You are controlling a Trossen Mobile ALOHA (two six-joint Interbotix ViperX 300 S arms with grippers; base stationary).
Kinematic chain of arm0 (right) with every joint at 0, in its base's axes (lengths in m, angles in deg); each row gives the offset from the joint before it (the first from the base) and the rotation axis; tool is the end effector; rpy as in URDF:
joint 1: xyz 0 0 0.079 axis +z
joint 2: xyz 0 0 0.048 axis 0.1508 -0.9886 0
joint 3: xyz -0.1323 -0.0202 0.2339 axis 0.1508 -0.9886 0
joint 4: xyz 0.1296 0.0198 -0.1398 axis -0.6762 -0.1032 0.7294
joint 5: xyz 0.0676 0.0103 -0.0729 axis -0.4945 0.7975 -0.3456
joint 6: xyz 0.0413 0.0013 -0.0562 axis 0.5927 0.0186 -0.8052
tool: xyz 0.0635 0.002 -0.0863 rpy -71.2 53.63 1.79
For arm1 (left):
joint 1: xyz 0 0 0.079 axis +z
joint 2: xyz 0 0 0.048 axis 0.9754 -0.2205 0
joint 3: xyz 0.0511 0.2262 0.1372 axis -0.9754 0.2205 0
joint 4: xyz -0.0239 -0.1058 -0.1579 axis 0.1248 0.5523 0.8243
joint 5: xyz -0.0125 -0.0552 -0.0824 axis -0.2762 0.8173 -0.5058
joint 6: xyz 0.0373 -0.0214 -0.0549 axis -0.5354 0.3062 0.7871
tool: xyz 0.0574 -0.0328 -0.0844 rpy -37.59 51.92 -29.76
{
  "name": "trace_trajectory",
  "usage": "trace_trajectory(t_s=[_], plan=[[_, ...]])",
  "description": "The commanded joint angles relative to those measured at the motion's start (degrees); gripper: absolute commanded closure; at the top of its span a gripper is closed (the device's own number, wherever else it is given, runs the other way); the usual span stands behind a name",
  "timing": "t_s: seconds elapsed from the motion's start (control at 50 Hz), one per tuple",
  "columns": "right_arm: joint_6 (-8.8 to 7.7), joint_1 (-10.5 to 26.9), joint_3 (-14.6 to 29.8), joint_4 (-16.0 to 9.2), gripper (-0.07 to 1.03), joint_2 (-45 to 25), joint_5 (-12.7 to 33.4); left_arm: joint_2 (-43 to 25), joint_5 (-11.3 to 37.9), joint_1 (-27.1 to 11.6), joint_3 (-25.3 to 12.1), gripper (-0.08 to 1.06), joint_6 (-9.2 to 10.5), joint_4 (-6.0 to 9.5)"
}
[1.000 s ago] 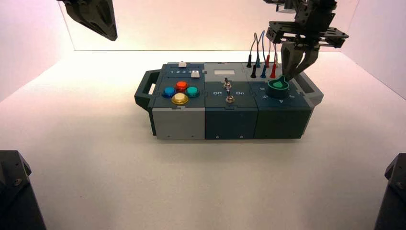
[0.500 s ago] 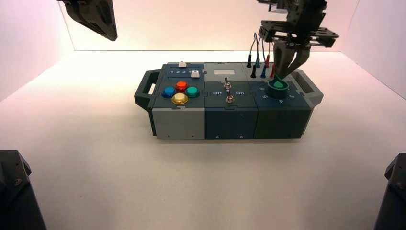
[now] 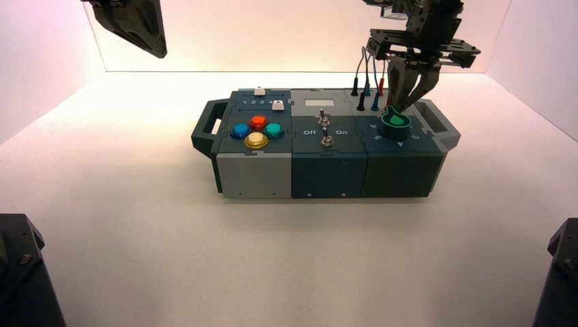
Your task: Turn the knob to position 1.
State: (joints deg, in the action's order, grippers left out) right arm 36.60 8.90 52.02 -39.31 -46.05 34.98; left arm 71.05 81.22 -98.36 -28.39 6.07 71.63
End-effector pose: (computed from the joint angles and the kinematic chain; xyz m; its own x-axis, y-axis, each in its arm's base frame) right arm 0.2952 0.1133 0.0201 0.0738 0.1350 -0.9881 -0.1831 0.9758 0.1196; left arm 0.2600 -0.1180 0.1082 0.3642 -0.2403 -0.8998 0.4676 0.8827 -0.0465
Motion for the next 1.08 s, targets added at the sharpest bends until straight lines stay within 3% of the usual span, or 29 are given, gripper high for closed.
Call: trace_trajectory(t_s=[0.02, 0.26, 0.44, 0.5, 0.64, 0.88, 1.08], plan=[[-0.09, 0.09, 0.79, 0.00, 0.98, 1.23, -0.18, 0.35, -0.35, -0.09, -0.70, 1.01, -0.35, -0.09], [0.00, -1.67, 0.26, 1.67, 0.98, 3.87, 1.49, 0.53, -0.35, 0.35, -0.62, 1.01, -0.35, -0.26], [-0.09, -1.49, -0.26, 1.93, 0.98, 10.63, 4.57, 0.62, -0.53, 1.23, -0.35, 1.01, -0.35, -0.44], [-0.09, 0.18, -1.05, 1.49, 0.98, 15.38, 6.50, 0.79, -0.70, 2.55, -0.18, 1.01, -0.35, -0.44], [0.00, 2.20, -3.52, 1.41, 0.98, 19.07, 6.50, 2.99, -1.23, 3.43, 0.44, 1.01, -0.44, -0.53], [-0.62, 2.20, -7.91, 1.85, 0.98, 22.68, 5.45, 9.05, -3.87, 3.60, 2.72, 1.01, -0.62, -1.05], [-1.14, 2.20, -9.23, 1.85, 0.98, 23.64, 5.45, 9.05, -4.75, 4.39, 2.72, 1.01, -0.62, -1.49]])
